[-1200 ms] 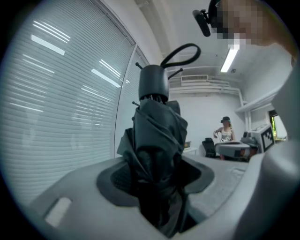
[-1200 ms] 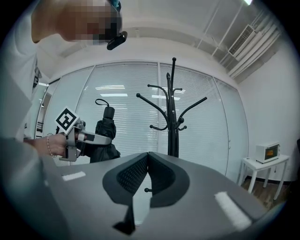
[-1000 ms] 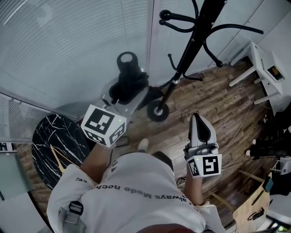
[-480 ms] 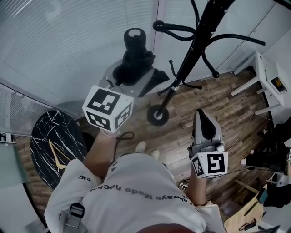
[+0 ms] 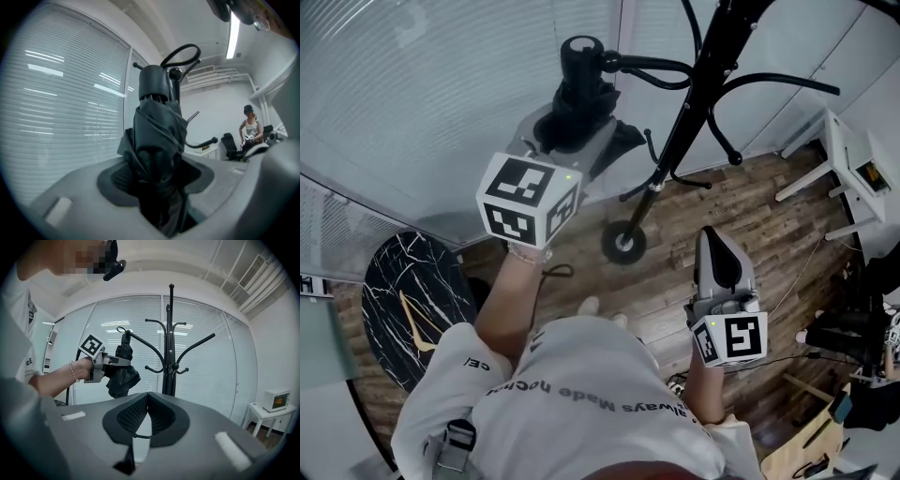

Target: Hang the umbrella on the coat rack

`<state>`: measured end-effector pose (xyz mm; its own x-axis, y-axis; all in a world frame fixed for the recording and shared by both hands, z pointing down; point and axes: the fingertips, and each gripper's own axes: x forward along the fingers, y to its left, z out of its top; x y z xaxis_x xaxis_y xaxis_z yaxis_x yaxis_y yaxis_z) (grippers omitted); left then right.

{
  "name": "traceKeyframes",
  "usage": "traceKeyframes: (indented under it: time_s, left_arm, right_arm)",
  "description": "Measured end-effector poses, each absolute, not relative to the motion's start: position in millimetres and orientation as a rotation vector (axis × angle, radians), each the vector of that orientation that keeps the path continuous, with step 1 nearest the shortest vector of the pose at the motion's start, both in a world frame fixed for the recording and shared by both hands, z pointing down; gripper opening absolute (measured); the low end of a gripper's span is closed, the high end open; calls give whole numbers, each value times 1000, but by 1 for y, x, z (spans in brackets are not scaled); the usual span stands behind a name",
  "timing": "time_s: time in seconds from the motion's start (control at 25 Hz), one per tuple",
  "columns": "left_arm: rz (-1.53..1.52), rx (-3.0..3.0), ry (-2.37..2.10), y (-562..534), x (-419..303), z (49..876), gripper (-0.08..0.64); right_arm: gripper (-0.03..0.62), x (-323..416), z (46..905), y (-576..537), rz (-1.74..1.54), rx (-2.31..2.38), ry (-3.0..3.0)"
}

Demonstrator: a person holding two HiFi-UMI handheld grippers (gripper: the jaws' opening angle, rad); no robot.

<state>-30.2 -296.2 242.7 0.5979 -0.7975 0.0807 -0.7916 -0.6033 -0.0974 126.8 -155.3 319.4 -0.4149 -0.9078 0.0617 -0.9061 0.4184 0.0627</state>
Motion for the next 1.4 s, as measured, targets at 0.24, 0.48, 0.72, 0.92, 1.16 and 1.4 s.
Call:
traceKeyframes:
  time_s: [0.24,0.48,0.72,0.92,1.16,1.4]
  left_arm:
    - [-212,-2744,1390,-304,-29,246,233]
    - [-251,-2722,1416,-312,-30,253,233]
    - [-251,-2706,1419,-313,-29,248,233]
    - [-278,-2668,1429,-319,-23,246,233]
    - [-324,-2660,1432,-321,-18,253,233]
    - [-373,-2693,1408,-323,-12,276,233]
  right_arm:
    - [2,126,319,-155,-23,1644,-2596]
    - [2,123,322,-153,-3,1633,-2604]
    - [2,119,323,-152,-3,1623,-2605]
    - [2,121,325,-154,-2,1622,-2607]
    - [2,123,325,-149,7,1633,-2603]
    - [2,126,328,-150,20,1636,-2600]
